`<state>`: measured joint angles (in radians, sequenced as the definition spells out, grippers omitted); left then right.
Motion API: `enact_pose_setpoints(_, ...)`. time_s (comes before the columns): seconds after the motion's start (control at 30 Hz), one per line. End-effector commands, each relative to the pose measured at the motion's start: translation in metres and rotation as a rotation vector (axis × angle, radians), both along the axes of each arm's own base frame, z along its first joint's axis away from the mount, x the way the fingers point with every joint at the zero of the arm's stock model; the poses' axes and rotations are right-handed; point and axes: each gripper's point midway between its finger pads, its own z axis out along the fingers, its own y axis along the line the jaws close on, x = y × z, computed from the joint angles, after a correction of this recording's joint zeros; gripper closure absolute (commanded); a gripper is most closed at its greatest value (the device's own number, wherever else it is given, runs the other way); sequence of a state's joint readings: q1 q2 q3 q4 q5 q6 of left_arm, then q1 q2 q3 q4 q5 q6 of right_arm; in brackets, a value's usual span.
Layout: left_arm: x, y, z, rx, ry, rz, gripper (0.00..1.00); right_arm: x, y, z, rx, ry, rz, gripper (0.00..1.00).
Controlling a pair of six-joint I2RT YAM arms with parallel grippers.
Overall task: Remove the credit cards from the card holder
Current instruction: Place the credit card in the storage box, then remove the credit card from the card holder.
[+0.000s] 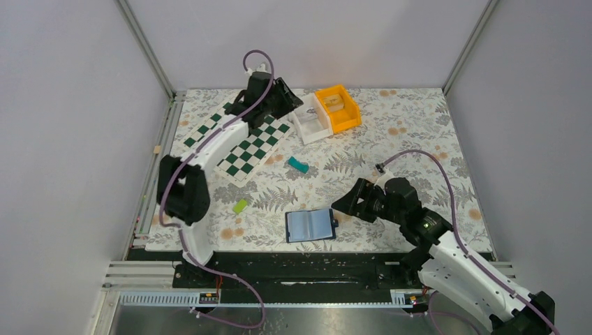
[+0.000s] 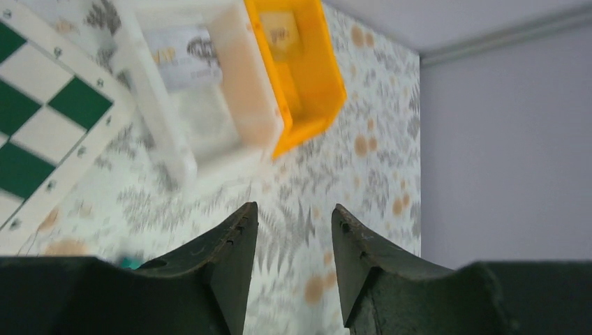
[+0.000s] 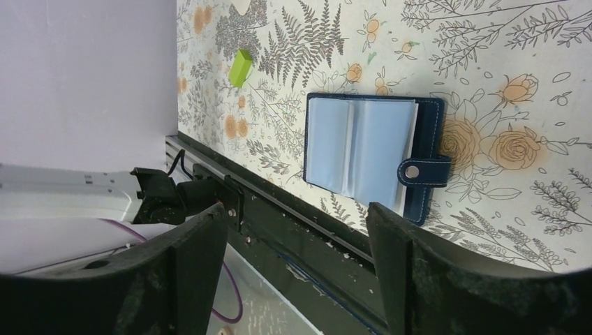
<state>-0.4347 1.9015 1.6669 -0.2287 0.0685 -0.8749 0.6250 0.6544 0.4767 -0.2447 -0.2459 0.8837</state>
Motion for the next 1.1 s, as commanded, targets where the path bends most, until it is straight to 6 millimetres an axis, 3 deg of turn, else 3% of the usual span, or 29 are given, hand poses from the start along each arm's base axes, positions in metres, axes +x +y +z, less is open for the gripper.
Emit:
enact_pose_setpoints(0.0, -0.072, 0.015, 0.007, 0.08, 0.029, -0.184, 0.56, 0.005, 0.01, 0.011, 0.036, 0.043, -0.002, 0.25)
enact_pose_setpoints(0.13, -0.14, 0.046, -0.002, 0.171, 0.033, -0.265, 0.55, 0.006, 0.018, 0.0, 0.035, 0.098, -0.004, 0.27)
enact_pose_setpoints(0.27, -0.2, 0.073, -0.026, 0.231, 0.051, -0.32, 0.54, 0.003, 0.031, -0.005, -0.022, 0.099, -0.01, 0.27)
enact_pose_setpoints(0.3, -0.214, 0.081, -0.039, 0.244, 0.072, -0.324, 0.53, 0.002, 0.036, -0.005, -0.043, 0.09, -0.006, 0.26)
enact_pose_setpoints(0.43, -0.249, 0.104, -0.071, 0.272, 0.092, -0.293, 0.52, 0.002, 0.064, -0.017, -0.174, 0.109, 0.037, 0.26)
enact_pose_setpoints(0.57, -0.267, 0.123, -0.081, 0.296, 0.108, -0.242, 0.48, 0.004, 0.09, -0.023, -0.302, 0.076, 0.07, 0.25)
enact_pose_setpoints(0.7, -0.276, 0.131, -0.063, 0.312, 0.053, -0.241, 0.47, 0.011, 0.098, -0.045, -0.45, 0.045, 0.047, 0.23)
enact_pose_setpoints(0.93, -0.272, 0.184, -0.026, 0.413, -0.119, 0.022, 0.44, 0.003, 0.127, -0.082, -0.581, 0.061, 0.124, 0.2)
enact_pose_setpoints(1.07, -0.274, 0.186, -0.018, 0.392, -0.159, 0.042, 0.41, 0.0, 0.13, -0.096, -0.675, 0.072, 0.141, 0.17)
